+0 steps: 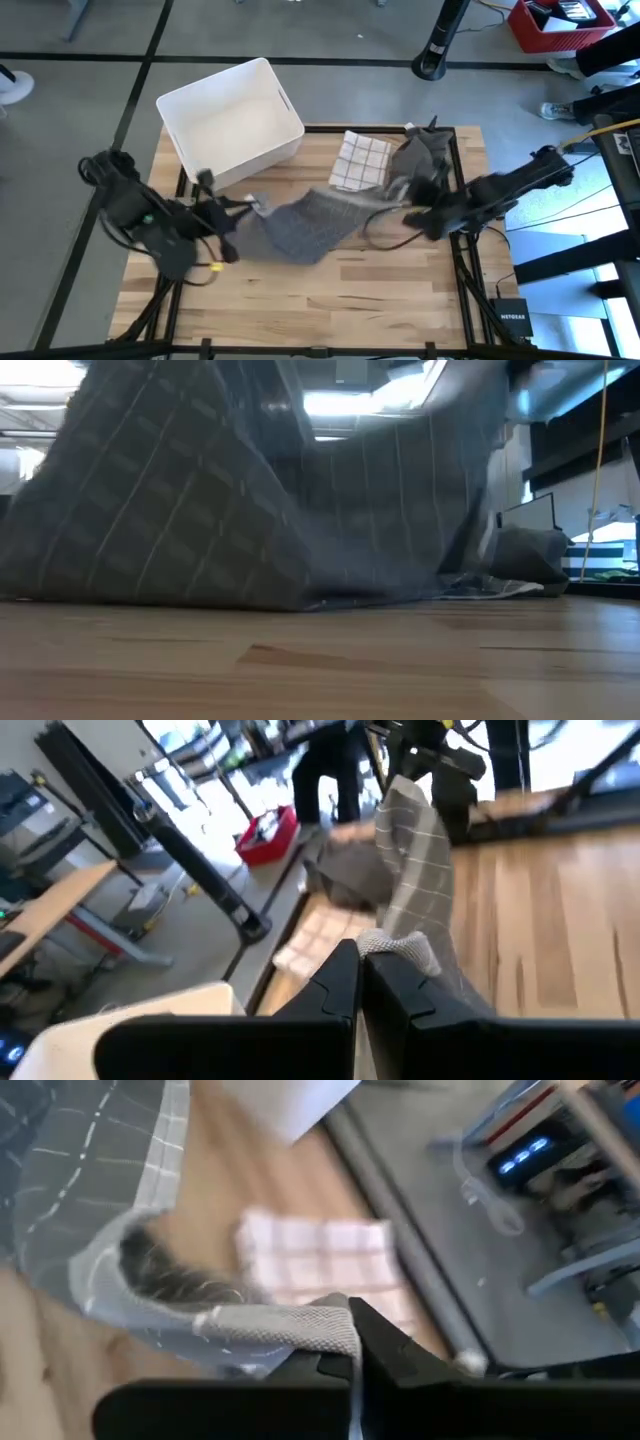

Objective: Fold towel
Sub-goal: Fold the gray checkered towel

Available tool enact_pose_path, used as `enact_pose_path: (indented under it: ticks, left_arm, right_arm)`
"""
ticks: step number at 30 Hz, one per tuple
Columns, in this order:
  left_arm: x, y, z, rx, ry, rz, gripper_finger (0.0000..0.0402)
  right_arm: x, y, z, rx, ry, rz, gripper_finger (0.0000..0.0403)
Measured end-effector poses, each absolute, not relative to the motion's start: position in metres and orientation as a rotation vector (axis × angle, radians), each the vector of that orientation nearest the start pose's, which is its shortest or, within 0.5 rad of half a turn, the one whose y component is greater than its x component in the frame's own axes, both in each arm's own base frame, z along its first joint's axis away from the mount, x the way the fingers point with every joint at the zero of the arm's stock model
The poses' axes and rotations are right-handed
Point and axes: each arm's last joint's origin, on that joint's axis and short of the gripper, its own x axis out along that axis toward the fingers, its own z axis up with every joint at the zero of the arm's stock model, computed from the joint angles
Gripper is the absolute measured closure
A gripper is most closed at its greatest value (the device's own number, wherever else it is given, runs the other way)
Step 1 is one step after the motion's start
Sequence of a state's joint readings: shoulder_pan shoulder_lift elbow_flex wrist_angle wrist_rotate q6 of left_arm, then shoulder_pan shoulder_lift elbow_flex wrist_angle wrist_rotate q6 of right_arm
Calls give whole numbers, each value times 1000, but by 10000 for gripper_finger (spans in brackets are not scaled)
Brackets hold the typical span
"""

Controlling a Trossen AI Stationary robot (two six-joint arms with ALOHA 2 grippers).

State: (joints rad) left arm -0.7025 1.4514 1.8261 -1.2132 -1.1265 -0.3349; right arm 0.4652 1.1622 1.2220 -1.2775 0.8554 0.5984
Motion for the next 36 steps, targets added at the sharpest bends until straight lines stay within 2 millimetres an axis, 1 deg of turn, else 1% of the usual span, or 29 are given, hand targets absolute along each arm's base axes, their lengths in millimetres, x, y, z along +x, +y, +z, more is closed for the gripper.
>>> enact_pose_path:
  ticks: [2, 5, 7, 9, 11, 13, 16, 18, 20, 23, 26, 28, 30, 32, 36]
  left_arm:
    - [219, -145, 434, 384, 486, 483, 400]
    - [240, -146, 402, 452, 586, 493, 400]
    - [257, -146, 381, 460, 640, 502, 400]
    - [276, -145, 360, 459, 689, 487, 400]
    - [296, -146, 340, 451, 720, 454, 401]
    - [315, -149, 320, 453, 743, 408, 401]
    - [340, -153, 296, 444, 757, 342, 401]
    - [353, -155, 283, 448, 760, 322, 401]
    - [365, -155, 271, 448, 762, 308, 401]
    - [376, -153, 261, 430, 770, 273, 401]
    - [381, -148, 257, 409, 776, 274, 401]
    - [382, -145, 256, 399, 779, 285, 401]
    - [383, -144, 256, 385, 775, 294, 401]
    - [384, -141, 256, 378, 775, 301, 400]
    - [385, -139, 257, 363, 765, 311, 400]
  right_arm:
    - [182, 68, 311, -184, 838, -565, 402]
    - [184, 71, 272, -146, 900, -501, 398]
    - [184, 72, 249, -128, 965, -456, 385]
    - [183, 74, 234, -103, 1017, -413, 360]
    - [180, 76, 227, -59, 1071, -375, 327]
    - [177, 79, 227, -8, 1129, -330, 289]
    - [177, 83, 237, 91, 1222, -213, 237]
    - [179, 87, 244, 158, 1228, -137, 210]
    - [187, 92, 249, 180, 1150, -85, 191]
    - [203, 100, 251, 121, 920, -16, 178]
    - [221, 108, 242, 51, 661, 4, 176]
    - [231, 112, 232, 55, 523, -8, 176]
    - [242, 112, 222, 89, 433, -24, 176]
    - [253, 112, 212, 124, 386, -45, 176]
    - [275, 117, 200, 189, 304, -44, 176]
